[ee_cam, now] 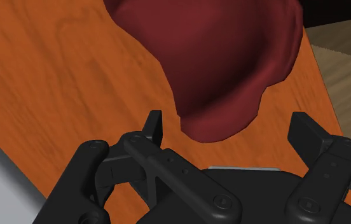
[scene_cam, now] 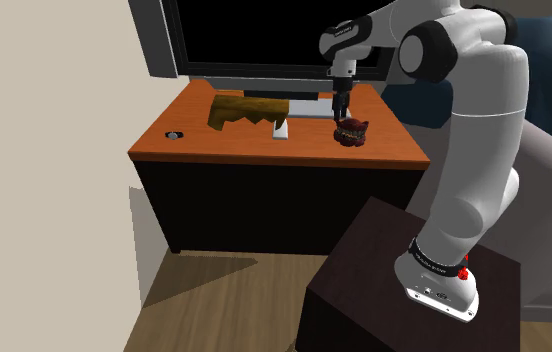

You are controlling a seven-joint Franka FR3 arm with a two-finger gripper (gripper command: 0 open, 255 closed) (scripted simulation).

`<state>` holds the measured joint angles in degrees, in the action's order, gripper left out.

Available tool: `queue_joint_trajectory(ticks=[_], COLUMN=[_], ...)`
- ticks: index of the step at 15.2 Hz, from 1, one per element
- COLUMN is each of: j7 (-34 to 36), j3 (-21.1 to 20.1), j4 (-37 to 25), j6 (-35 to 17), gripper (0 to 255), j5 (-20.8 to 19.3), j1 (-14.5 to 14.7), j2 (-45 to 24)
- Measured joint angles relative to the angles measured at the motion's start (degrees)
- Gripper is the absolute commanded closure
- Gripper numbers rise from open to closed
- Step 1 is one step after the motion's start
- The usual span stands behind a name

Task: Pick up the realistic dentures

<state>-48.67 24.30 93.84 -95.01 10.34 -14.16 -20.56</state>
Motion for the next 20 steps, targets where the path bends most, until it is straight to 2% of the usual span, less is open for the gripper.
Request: queue_joint_trajectory(ticks=[3, 4, 14, 20], j7=[-0.33, -0.35, -0.37, 0.20], j3=[-0.11, -0.12, -0.17, 0.05], j4=[1.22, 1.46, 1.71, -0.44], j6=[-1.85, -2.10, -2.41, 0.86], gripper=[0, 255, 255, 255], j5=[0.31, 0.33, 0.37, -0.19], j1=[-0.07, -0.06, 0.01, 0.09], j2=[-0.72, -0.74, -0.69, 0.50])
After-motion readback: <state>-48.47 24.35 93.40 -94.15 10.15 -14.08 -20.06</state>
